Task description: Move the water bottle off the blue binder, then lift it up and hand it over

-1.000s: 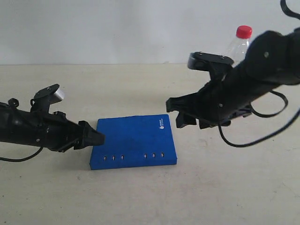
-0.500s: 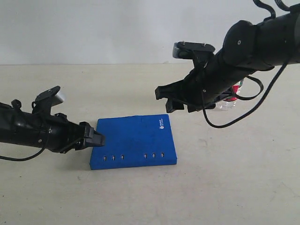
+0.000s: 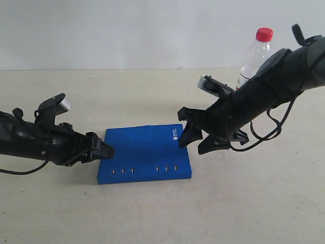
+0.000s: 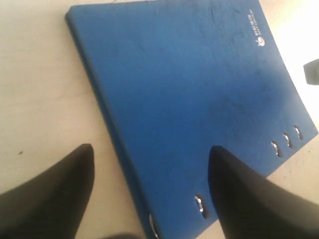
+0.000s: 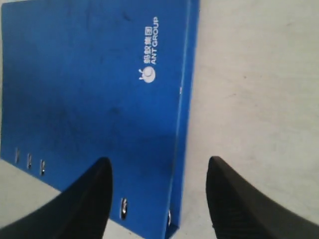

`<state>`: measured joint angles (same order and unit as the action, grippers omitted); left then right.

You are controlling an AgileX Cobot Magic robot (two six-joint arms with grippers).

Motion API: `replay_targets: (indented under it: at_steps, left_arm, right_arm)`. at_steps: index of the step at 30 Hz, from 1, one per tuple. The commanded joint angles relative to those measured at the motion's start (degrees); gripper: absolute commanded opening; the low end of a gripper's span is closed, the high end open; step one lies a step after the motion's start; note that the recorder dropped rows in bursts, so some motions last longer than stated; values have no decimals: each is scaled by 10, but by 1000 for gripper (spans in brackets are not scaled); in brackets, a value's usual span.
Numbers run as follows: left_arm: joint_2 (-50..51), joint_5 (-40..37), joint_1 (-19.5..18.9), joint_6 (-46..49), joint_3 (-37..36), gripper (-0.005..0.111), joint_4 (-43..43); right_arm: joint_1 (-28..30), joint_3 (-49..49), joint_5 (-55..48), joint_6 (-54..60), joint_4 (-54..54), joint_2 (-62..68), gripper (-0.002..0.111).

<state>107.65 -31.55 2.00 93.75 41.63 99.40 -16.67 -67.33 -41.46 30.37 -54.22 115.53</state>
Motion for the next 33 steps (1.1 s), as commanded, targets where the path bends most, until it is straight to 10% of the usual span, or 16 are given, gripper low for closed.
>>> replay_targets:
  at_steps: [1,33]
  left_arm:
    - [0,1,-2,-3,2,62,5]
    - [0,-66,-2,-3,2,62,5]
  right_arm:
    - [43,-2,-26,46,-30,19,50]
    - [40,-2,-279,340,-216,84,50]
